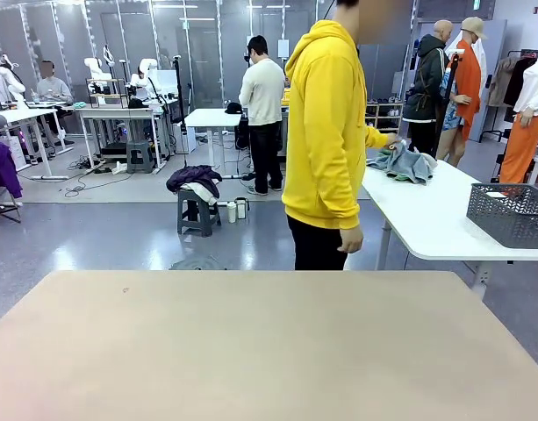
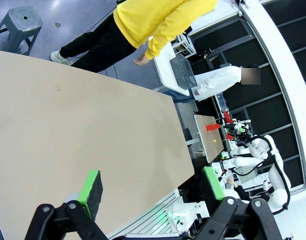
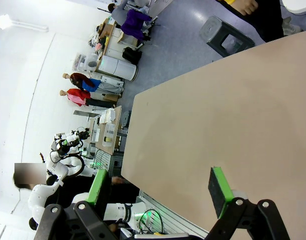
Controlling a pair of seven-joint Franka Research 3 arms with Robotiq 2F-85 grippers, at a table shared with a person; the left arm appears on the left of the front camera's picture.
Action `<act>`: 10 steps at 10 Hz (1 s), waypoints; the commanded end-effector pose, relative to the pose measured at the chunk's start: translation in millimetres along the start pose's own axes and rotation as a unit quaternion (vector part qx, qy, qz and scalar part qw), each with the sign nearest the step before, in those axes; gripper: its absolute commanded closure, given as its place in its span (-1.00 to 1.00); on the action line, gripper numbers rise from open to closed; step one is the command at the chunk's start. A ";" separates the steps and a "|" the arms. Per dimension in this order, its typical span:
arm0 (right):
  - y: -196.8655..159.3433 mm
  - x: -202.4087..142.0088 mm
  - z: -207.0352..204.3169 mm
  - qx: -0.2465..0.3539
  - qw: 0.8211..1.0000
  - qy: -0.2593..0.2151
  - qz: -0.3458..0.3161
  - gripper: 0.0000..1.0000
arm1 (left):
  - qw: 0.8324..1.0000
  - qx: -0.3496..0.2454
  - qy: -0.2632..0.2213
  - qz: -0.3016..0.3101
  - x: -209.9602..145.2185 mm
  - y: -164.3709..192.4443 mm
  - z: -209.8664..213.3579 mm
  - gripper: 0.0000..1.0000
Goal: Fold the towels and place them in the basket.
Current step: When a person lays out a Towel with hook on the table, fold it in half twice.
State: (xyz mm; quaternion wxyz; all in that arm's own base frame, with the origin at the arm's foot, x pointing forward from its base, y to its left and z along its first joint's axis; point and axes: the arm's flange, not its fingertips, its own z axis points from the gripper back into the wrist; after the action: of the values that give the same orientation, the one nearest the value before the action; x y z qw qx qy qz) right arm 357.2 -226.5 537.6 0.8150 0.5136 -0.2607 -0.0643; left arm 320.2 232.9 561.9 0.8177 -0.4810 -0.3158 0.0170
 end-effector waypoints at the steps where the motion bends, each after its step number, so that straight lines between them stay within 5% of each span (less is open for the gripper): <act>1: 0.9 -0.1 0.1 0.004 1.000 0.001 0.001 -1.00 | 1.000 -0.001 0.007 -0.004 1.8 -0.6 3.0 -1.00; 10: 0.9 -0.1 0.1 0.004 1.000 0.001 0.001 -1.00 | 1.000 -0.001 0.007 -0.004 1.8 -0.6 3.0 -1.00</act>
State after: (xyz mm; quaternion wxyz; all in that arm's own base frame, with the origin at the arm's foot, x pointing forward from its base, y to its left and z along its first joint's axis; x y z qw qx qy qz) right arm 357.2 -226.5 537.6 0.8150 0.5136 -0.2607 -0.0642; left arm 320.2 232.9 561.9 0.8177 -0.4810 -0.3158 0.0170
